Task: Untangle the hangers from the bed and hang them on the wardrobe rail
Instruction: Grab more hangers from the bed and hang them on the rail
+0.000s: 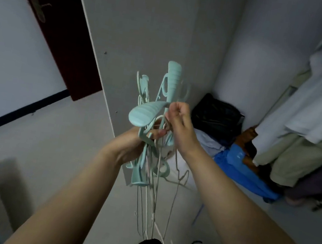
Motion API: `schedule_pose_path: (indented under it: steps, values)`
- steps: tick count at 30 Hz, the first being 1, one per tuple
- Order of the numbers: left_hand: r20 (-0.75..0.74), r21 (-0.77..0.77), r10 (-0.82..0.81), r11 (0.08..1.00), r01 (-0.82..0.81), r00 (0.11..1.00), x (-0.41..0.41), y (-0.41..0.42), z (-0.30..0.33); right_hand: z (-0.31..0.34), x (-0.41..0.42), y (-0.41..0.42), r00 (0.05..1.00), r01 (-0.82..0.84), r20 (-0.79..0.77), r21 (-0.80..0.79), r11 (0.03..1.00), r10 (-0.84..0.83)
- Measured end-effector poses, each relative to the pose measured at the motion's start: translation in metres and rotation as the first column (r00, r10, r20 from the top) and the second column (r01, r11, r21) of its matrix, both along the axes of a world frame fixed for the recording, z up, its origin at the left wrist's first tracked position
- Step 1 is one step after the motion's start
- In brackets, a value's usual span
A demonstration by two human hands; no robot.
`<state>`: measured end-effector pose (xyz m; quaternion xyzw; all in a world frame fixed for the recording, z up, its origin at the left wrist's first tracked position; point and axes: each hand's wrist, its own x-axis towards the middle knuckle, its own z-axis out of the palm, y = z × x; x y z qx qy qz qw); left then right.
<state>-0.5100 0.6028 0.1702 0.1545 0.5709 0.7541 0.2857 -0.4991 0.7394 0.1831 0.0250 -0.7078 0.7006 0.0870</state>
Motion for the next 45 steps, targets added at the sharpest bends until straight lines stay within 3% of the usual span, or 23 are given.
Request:
schedule_pose_path:
  steps: [6,13,17,20,24,27,29,31,33,36,38,40,42,45]
  values:
    - [-0.119,0.030,0.046,0.999,-0.043,0.992,-0.030,0.019,0.007,0.014,-0.009,0.008,0.977,0.199,-0.073,-0.025,0.980,-0.200]
    - [-0.135,0.010,-0.075,0.997,0.077,0.988,-0.058,0.028,0.013,0.019,-0.025,0.016,0.948,0.318,-0.038,0.197,0.927,-0.317]
    - [-0.109,0.030,-0.148,0.988,0.152,0.983,-0.072,0.036,0.015,0.021,-0.031,0.018,0.943,0.322,0.024,0.202,0.925,-0.333]
    - [-0.123,0.016,-0.108,0.994,0.110,0.987,-0.078,0.044,0.020,0.022,-0.043,0.025,0.941,0.298,0.089,0.236,0.925,-0.326]
    - [-0.050,0.070,-0.054,0.996,0.057,0.997,-0.086,0.059,0.029,0.021,-0.046,0.045,0.976,0.178,0.113,0.090,0.980,-0.187]
    - [-0.032,0.050,-0.062,0.997,0.064,0.998,-0.093,0.068,0.037,0.002,-0.041,0.085,0.948,0.264,0.154,0.102,0.959,-0.278]
    - [-0.023,0.020,-0.061,0.998,0.061,0.998,-0.098,0.074,0.040,-0.032,-0.044,0.125,0.882,0.398,0.254,0.053,0.916,-0.398]
    - [-0.051,-0.025,-0.043,0.999,0.041,0.998,-0.104,0.085,0.041,-0.078,-0.046,0.162,0.785,0.482,0.384,0.114,0.869,-0.486]
    - [-0.112,-0.069,-0.022,0.997,0.014,0.993,-0.110,0.100,0.042,-0.128,-0.044,0.194,0.697,0.446,0.512,0.239,0.863,-0.502]
    - [-0.215,-0.086,-0.015,0.996,-0.004,0.977,-0.120,0.126,0.048,-0.168,-0.029,0.214,0.643,0.191,0.671,0.325,0.926,-0.369]
    - [-0.250,-0.077,-0.011,0.997,-0.009,0.968,-0.126,0.143,0.051,-0.174,-0.019,0.215,0.560,-0.026,0.799,0.281,0.959,-0.219]
    - [-0.260,-0.071,0.025,0.996,-0.045,0.965,-0.130,0.161,0.055,-0.177,-0.012,0.217,0.416,-0.135,0.901,0.198,0.971,-0.125]
    - [-0.278,-0.069,0.084,0.992,-0.107,0.957,-0.135,0.175,0.057,-0.181,-0.011,0.222,0.305,-0.083,0.952,0.052,0.995,-0.024]
    - [-0.340,-0.076,0.174,0.974,-0.212,0.924,-0.139,0.190,0.058,-0.191,-0.014,0.233,0.273,0.128,0.948,-0.206,0.970,0.165]
